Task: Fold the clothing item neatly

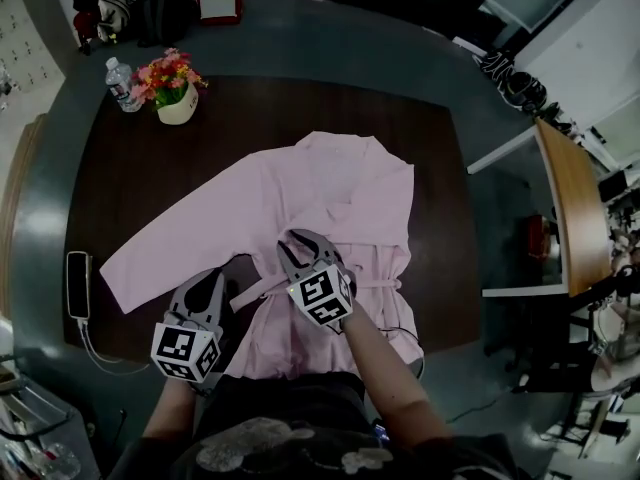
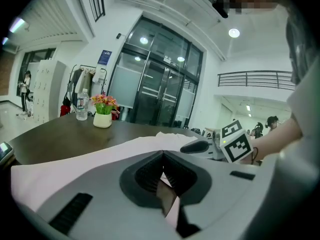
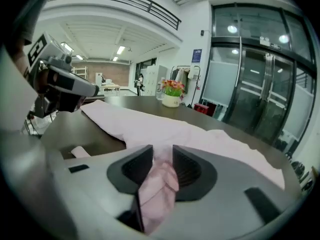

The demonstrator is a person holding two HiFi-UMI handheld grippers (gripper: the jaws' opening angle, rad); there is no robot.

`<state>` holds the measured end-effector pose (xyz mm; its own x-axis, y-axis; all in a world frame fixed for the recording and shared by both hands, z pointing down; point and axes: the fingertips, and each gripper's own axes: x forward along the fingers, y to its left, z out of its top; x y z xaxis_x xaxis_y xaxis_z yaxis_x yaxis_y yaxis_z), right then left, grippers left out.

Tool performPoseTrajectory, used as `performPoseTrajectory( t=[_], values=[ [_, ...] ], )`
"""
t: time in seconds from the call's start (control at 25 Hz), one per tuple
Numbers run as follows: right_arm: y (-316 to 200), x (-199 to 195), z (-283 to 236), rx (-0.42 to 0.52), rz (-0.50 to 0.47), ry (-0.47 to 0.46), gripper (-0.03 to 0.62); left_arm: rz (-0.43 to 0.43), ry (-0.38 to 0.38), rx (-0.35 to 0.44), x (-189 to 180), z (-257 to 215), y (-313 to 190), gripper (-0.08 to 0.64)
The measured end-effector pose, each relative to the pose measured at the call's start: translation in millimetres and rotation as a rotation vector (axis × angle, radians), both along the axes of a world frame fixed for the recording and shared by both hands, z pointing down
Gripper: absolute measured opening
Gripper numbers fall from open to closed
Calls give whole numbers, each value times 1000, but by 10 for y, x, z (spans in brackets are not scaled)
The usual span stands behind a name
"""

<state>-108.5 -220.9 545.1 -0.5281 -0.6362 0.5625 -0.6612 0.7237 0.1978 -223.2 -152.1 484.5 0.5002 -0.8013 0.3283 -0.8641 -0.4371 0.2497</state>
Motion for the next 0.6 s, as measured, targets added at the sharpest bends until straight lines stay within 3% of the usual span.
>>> performPoseTrajectory(
  t=[0.16, 0.32, 0.44, 0.6],
  values=[
    [126, 75, -141, -23, 92, -95, 117, 23, 13, -1, -50, 46, -45, 10],
    [128, 539, -319, -25, 335, -169, 115, 47, 25, 13, -46, 42, -114, 9],
    [19, 913, -183, -105, 505, -212, 115, 62, 39, 14, -5, 43, -175, 10],
    [-235, 1037, 36, -232, 610, -317, 115, 73, 47, 9, 23, 57, -213, 9]
  ],
)
